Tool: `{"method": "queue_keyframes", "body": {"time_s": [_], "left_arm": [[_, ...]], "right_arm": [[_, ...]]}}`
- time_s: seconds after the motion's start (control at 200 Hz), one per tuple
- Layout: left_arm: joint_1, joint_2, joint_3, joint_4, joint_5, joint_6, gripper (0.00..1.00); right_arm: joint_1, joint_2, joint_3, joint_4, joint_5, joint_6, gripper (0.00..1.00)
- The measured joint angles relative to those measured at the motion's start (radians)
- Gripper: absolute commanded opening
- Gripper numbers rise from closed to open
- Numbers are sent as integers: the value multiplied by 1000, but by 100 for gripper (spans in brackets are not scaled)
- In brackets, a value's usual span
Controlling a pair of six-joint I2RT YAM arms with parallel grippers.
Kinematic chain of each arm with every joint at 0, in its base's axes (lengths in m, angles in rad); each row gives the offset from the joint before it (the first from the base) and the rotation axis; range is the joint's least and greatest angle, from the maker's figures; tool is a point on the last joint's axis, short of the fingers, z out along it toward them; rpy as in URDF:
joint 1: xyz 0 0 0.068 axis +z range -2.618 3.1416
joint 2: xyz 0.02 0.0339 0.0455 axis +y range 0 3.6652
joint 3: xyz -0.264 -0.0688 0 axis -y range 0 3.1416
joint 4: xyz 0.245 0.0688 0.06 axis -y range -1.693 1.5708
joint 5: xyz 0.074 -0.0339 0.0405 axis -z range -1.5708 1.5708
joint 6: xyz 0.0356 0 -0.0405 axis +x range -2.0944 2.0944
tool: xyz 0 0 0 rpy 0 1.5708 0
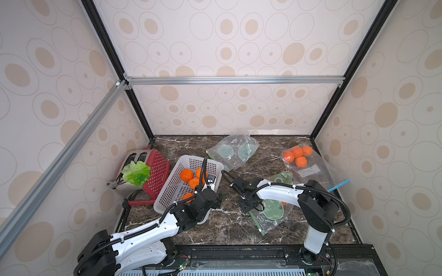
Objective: Open the zip-top bag and take out the orange
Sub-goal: Open the zipper of the food storage bag at the center of the board.
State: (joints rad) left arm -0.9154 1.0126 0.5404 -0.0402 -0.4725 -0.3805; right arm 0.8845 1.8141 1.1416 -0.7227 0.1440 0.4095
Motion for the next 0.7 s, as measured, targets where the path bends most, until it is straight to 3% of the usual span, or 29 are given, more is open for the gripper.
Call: {"method": "queue_keyframes", "body": {"time_s": [0.16, 0.28, 0.531, 0.701], "left_arm": [[0, 0, -2, 5, 32, 5, 83], [0, 8, -10, 32, 98, 22, 79], [0, 141, -11, 164, 372, 79, 69], [-8, 288, 21, 276, 532, 105, 62]], "right_arm": [[0, -6, -2, 11, 12, 7, 0], [0, -58, -18, 21, 13, 13, 0], [-35, -264, -71, 91, -56, 24, 0], [-61, -312, -96, 121, -128, 35, 0]]}}
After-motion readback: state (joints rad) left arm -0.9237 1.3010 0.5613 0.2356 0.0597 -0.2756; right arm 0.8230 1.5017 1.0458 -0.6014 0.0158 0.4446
